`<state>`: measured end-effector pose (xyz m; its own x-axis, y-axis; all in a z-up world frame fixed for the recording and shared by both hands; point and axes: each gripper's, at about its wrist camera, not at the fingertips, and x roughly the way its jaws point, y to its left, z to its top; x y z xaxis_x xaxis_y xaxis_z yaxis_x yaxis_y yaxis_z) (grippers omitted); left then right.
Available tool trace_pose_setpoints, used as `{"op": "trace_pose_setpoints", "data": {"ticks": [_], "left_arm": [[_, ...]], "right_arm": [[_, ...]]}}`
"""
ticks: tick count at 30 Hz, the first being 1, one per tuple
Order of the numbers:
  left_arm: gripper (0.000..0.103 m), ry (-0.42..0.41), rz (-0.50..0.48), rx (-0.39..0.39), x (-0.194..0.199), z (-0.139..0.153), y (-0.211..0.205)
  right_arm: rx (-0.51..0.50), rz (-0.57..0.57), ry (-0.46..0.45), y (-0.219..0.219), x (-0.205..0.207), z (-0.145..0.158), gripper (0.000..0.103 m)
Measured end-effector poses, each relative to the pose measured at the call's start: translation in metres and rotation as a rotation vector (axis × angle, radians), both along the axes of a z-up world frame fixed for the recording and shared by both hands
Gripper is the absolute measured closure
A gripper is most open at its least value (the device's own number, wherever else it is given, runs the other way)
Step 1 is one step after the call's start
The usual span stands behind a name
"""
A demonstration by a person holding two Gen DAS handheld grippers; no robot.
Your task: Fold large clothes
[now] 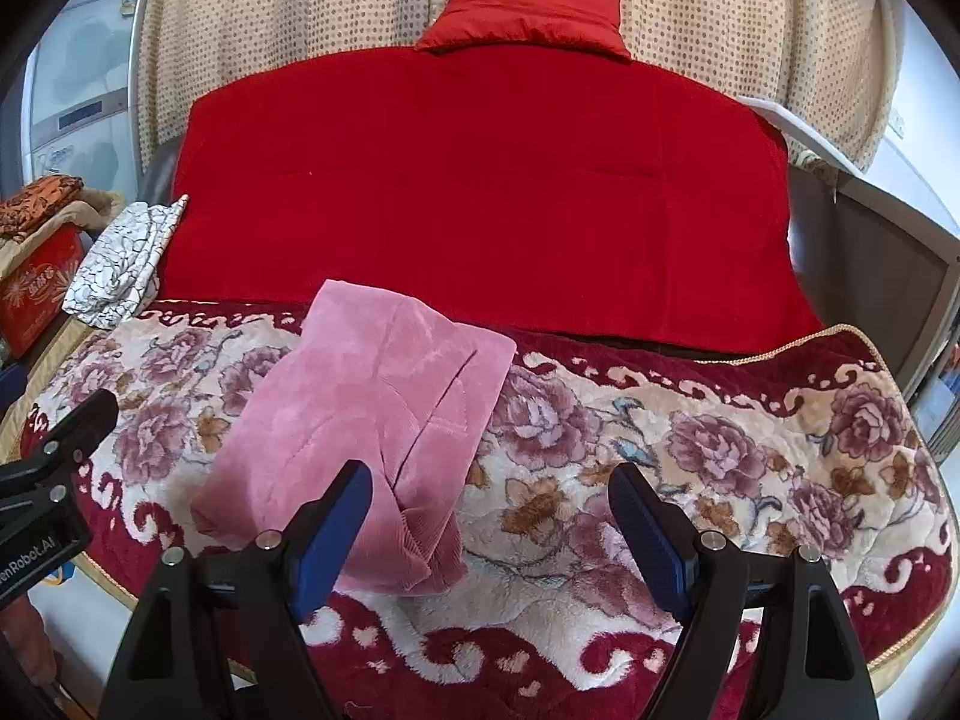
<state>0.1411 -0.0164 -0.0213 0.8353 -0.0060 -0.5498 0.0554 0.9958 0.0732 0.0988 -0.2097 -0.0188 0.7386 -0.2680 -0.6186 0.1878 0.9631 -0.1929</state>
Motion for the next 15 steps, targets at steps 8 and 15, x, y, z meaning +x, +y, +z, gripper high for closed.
{"op": "trace_pose_setpoints", "data": {"ticks": [8, 15], "left_arm": [[0.002, -0.024, 0.009, -0.030, -0.014, 0.009, 0.011], [0.002, -0.044, 0.022, -0.047, -0.027, 0.018, 0.019]], "right_arm": [[-0.019, 0.011, -0.008, 0.016, -0.013, 0.010, 0.019], [-0.023, 0.018, -0.025, 0.023, -0.027, 0.021, 0.019]]}}
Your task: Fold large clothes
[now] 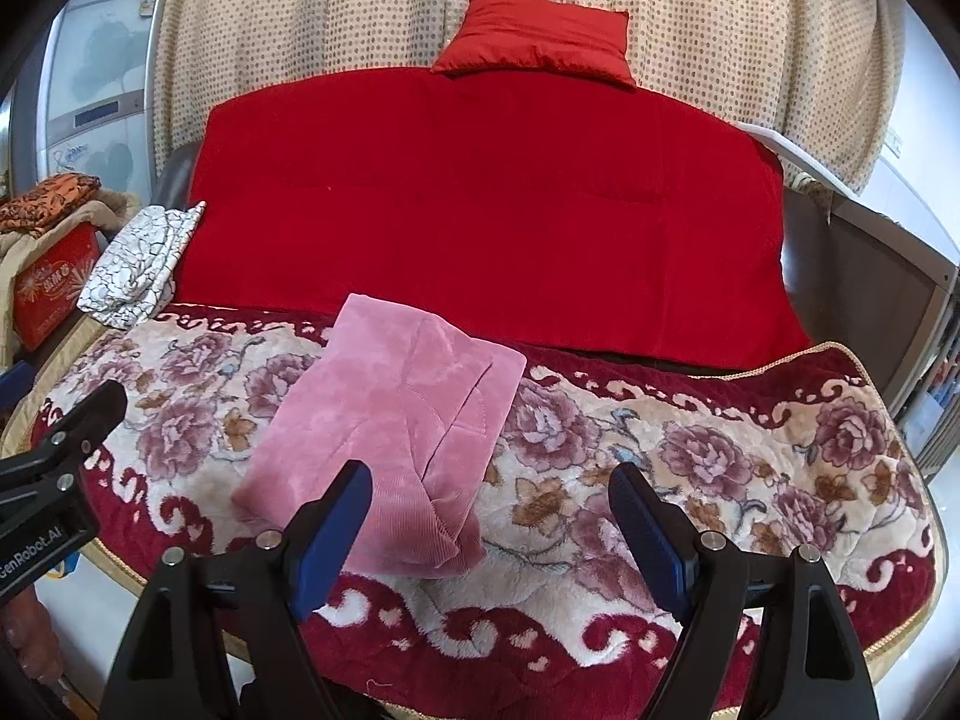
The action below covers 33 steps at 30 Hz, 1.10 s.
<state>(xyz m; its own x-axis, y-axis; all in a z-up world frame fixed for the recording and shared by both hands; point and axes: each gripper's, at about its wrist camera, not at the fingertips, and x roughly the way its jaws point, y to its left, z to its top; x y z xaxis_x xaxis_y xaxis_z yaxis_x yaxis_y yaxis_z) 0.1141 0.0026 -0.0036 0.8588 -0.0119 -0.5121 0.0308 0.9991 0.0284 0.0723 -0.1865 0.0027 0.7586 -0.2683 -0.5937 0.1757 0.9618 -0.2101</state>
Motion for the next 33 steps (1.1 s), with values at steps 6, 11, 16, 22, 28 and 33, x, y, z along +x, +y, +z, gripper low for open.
{"op": "trace_pose_setpoints", "data": {"ticks": [6, 11, 16, 22, 28, 33], "left_arm": [[0.002, -0.010, 0.008, -0.002, -0.005, 0.002, 0.001], [0.002, -0.006, 0.009, 0.006, -0.003, 0.002, -0.002], [0.002, 0.010, 0.004, 0.010, 0.004, -0.003, 0.000], [0.002, 0.035, 0.021, 0.018, 0.023, -0.013, 0.003], [0.002, 0.054, 0.030, 0.014, 0.041, -0.020, 0.007], [0.002, 0.056, 0.032, 0.026, 0.051, -0.021, 0.008]], "right_arm": [[-0.005, 0.000, -0.008, 0.001, -0.006, 0.004, 0.019], [-0.005, 0.002, -0.005, 0.001, -0.006, 0.003, 0.019], [-0.003, 0.002, 0.009, -0.002, 0.004, -0.002, 0.019], [-0.001, 0.008, 0.031, -0.002, 0.022, -0.011, 0.019], [0.002, 0.016, 0.053, 0.002, 0.040, -0.022, 0.019], [0.001, 0.030, 0.065, 0.008, 0.052, -0.028, 0.019]]}}
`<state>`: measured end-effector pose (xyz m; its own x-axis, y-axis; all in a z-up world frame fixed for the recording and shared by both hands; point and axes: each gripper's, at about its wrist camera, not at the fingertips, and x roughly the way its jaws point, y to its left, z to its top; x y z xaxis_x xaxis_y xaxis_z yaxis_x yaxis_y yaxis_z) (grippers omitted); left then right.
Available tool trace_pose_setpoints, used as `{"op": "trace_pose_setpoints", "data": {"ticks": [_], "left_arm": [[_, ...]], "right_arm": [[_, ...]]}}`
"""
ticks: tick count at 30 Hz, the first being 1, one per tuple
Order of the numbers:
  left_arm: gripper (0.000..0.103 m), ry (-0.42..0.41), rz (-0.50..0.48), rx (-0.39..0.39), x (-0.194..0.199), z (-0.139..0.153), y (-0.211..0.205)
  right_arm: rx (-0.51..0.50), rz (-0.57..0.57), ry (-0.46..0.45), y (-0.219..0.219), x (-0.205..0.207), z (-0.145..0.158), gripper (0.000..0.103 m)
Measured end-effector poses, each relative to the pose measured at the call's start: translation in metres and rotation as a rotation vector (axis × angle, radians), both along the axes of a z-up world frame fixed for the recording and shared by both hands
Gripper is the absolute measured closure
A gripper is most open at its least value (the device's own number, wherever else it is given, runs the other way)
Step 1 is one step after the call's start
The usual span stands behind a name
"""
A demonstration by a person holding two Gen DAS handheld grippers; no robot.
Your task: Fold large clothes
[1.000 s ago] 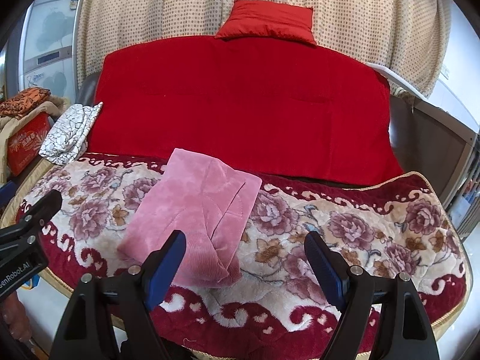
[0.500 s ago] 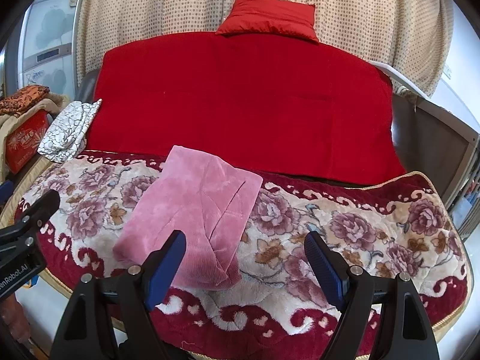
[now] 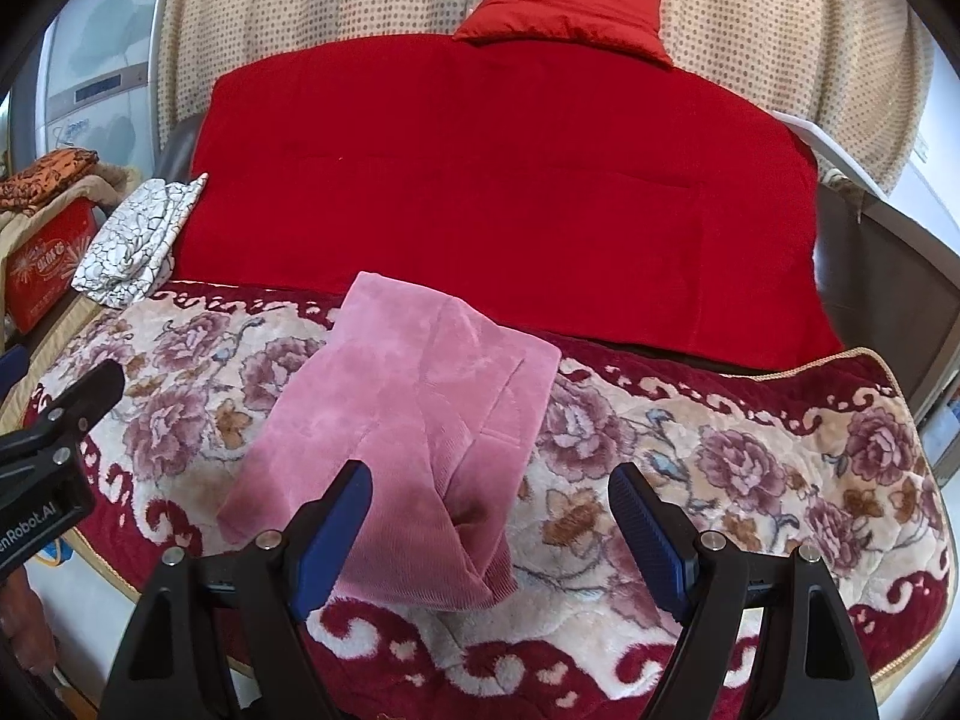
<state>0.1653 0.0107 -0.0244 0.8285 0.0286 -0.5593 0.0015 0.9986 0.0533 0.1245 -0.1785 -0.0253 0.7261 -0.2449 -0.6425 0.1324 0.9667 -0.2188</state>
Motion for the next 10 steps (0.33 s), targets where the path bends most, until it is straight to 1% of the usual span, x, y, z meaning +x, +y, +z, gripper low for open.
{"op": "trace_pose_setpoints", "data": {"ticks": [5, 7, 10], "left_arm": [[0.002, -0.009, 0.002, 0.011, 0.010, -0.001, 0.000], [0.002, -0.020, -0.011, -0.006, 0.015, -0.002, 0.002], [0.002, -0.029, 0.036, -0.009, 0.034, -0.007, 0.012]], "right_arm": [[0.005, 0.009, 0.006, 0.002, 0.011, -0.004, 0.019], [0.011, 0.012, 0.007, 0.000, 0.016, -0.006, 0.019], [0.009, 0.007, 0.002, -0.007, 0.022, -0.007, 0.019]]}}
